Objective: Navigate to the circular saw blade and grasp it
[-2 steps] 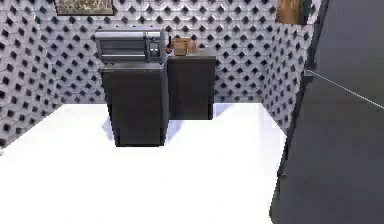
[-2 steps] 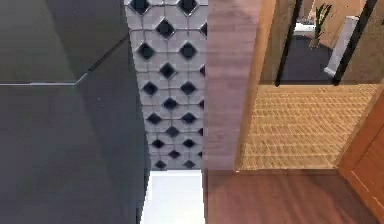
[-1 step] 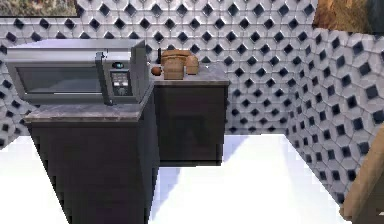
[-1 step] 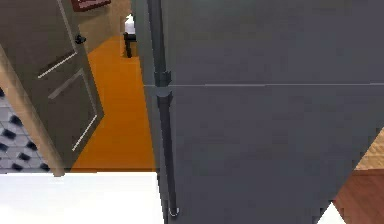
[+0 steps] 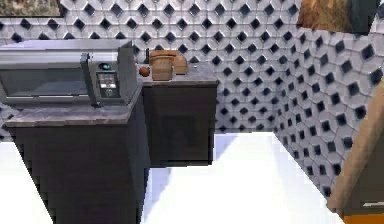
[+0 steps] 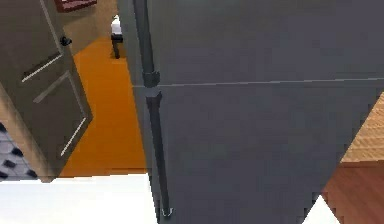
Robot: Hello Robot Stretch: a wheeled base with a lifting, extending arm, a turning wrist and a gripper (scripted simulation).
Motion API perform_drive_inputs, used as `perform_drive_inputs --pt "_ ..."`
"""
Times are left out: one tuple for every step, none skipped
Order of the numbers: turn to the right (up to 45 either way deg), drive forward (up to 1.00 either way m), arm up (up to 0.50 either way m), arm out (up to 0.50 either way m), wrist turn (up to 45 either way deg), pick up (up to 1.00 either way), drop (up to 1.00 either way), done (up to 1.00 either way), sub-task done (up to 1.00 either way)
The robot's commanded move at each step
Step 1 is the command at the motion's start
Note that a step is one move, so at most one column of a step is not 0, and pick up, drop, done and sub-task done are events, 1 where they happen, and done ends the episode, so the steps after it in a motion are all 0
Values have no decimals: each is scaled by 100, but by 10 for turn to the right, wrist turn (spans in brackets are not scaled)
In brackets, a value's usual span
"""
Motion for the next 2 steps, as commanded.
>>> perform_drive_inputs --pt "0 45 0 0 0 0 0 0 0" --pt "210 0 0 0 0 0 0 0 0"
